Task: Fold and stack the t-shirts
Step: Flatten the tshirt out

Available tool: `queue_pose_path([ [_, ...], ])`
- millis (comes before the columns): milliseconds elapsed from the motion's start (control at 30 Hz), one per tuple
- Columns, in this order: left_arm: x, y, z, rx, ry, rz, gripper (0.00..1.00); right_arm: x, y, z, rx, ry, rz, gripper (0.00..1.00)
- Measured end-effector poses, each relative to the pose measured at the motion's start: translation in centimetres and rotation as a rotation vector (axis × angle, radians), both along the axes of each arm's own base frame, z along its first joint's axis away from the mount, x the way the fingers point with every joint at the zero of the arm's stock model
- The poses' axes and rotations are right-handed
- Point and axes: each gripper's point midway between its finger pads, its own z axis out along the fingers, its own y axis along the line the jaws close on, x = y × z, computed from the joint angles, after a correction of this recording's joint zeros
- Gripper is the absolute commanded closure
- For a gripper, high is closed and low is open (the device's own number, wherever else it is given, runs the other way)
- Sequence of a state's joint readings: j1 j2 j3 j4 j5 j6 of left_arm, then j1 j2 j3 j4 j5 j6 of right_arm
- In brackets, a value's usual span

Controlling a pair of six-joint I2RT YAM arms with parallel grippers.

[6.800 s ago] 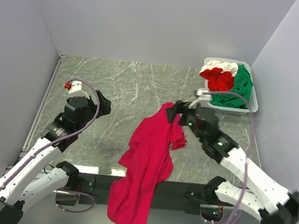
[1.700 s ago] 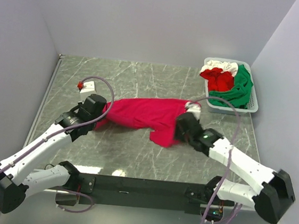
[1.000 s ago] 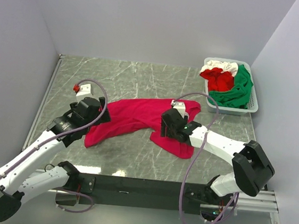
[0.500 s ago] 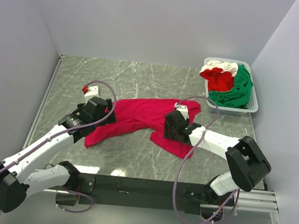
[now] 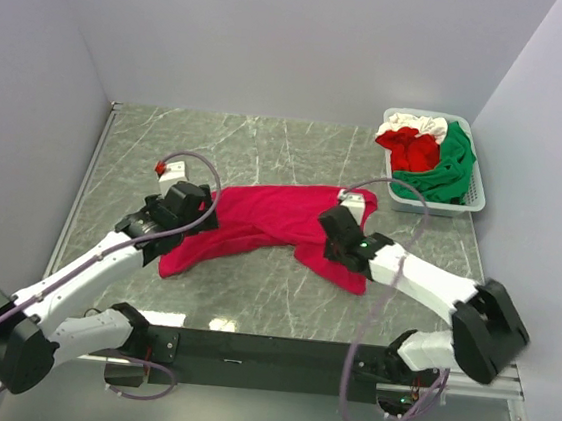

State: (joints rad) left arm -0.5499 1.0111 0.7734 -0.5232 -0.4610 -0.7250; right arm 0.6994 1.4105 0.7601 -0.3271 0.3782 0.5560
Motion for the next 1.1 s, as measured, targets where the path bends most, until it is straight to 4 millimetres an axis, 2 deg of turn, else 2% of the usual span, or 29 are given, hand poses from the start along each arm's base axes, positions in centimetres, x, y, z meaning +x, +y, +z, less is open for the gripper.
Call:
queue_pose_path([
  [100,0.5,0.4,-1.6,0.024,0.031,0.024,0.01,0.0,-1.0,4.0,0.038,-0.099,-0.027,1.00],
  [200,0.6,1.3,-4.2,0.054,0.086,0.054,0.01,-0.2,-2.7,7.7,0.073,-0.195,-0.071,1.00],
  [333,0.3,2.7,-6.8,0.081,0.139,0.094,0.03,-0.5,-5.8,10.0,0.078,-0.259,-0.154,1.00],
  [400,0.3,3.0,-7.4,0.086,0.152,0.102,0.05,-0.8,-7.1,10.2,0.078,-0.271,-0.185,1.00],
  [533,0.7,2.6,-7.6,0.073,0.150,0.093,0.10,-1.5,-8.7,9.2,0.054,-0.249,-0.217,1.00],
  [633,0.7,2.0,-7.9,0.044,0.144,0.074,0.12,-1.6,-8.9,8.7,0.038,-0.233,-0.216,1.00],
  [800,-0.2,0.8,-9.7,-0.016,0.184,0.027,0.17,-1.5,-9.0,8.2,0.020,-0.214,-0.215,1.00],
  [967,-0.3,-0.6,-11.3,-0.056,0.223,-0.016,0.20,-1.4,-8.9,8.0,0.019,-0.210,-0.210,1.00],
  [1100,-0.3,-1.0,-11.7,-0.066,0.233,-0.029,0.25,-1.3,-8.8,8.1,0.026,-0.210,-0.208,1.00],
])
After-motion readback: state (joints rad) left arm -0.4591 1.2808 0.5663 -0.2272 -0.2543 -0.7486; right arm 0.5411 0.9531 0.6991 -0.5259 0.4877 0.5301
